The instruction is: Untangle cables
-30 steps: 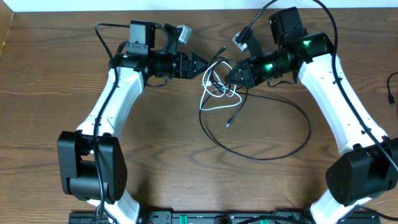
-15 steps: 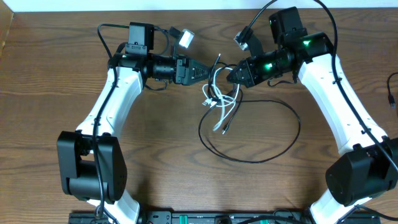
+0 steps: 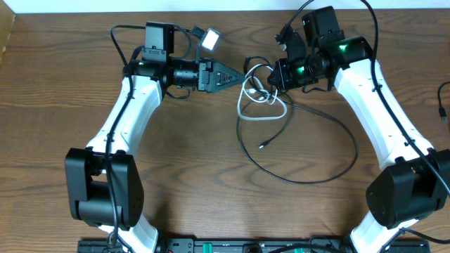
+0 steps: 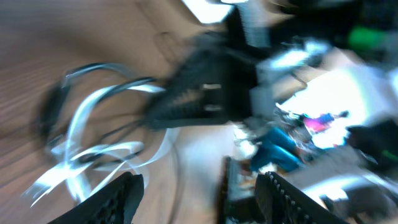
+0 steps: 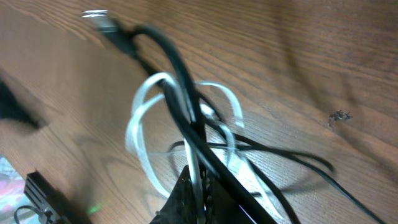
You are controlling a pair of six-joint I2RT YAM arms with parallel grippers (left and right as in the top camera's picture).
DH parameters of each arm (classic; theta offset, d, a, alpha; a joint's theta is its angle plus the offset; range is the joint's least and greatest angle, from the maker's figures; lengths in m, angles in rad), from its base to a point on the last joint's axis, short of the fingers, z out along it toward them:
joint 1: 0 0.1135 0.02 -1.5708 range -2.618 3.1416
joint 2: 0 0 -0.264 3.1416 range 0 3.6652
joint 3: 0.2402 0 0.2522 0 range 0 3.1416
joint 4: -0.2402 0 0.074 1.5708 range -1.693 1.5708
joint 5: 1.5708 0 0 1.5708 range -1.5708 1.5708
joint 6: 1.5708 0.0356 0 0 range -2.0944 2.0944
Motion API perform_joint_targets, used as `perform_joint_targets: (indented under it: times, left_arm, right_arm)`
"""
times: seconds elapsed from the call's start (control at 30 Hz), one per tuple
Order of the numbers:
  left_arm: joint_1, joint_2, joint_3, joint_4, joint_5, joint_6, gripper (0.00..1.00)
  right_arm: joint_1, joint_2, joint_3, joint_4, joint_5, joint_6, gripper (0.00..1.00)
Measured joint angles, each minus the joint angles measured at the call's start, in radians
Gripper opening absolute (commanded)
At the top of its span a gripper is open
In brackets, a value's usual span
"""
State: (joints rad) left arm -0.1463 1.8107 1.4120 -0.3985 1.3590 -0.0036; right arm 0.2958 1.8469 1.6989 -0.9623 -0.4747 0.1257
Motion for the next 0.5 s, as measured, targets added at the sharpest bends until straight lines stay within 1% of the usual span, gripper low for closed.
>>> perform_joint_targets:
  times: [0.03, 0.07, 0.17, 0.27, 0.33, 0.43, 0.5]
  left_arm:
    - [-0.008, 0.000, 0.000, -0.003, -0.109, -0.027, 0.63]
    - [-0.014, 0.000, 0.000, -0.003, -0.161, -0.040, 0.63]
    - [-0.043, 0.000, 0.000, 0.006, -0.378, -0.099, 0.63]
    - [-0.066, 0.000, 0.000, 0.068, -0.532, -0.149, 0.63]
    - [-0.073, 0.002, 0.000, 0.120, -0.597, -0.177, 0.63]
    - [-0.074, 0.018, 0.000, 0.186, -0.656, -0.235, 0.63]
    - [-0.074, 0.034, 0.000, 0.198, -0.691, -0.271, 0.63]
  right_arm:
    - [0.000, 0.000, 0.000, 0.002, -0.003, 0.000, 0.01]
    - [0.000, 0.000, 0.000, 0.002, -0.005, 0.000, 0.01]
    - [0.000, 0.000, 0.000, 0.002, -0.019, -0.004, 0.01]
    - [0.000, 0.000, 0.000, 0.005, -0.065, -0.021, 0.01]
    - [0.000, 0.000, 0.000, 0.011, -0.088, -0.029, 0.01]
    - [0.000, 0.000, 0.000, 0.022, -0.124, -0.032, 0.01]
    - [0.000, 0.000, 0.000, 0.024, -0.145, -0.032, 0.01]
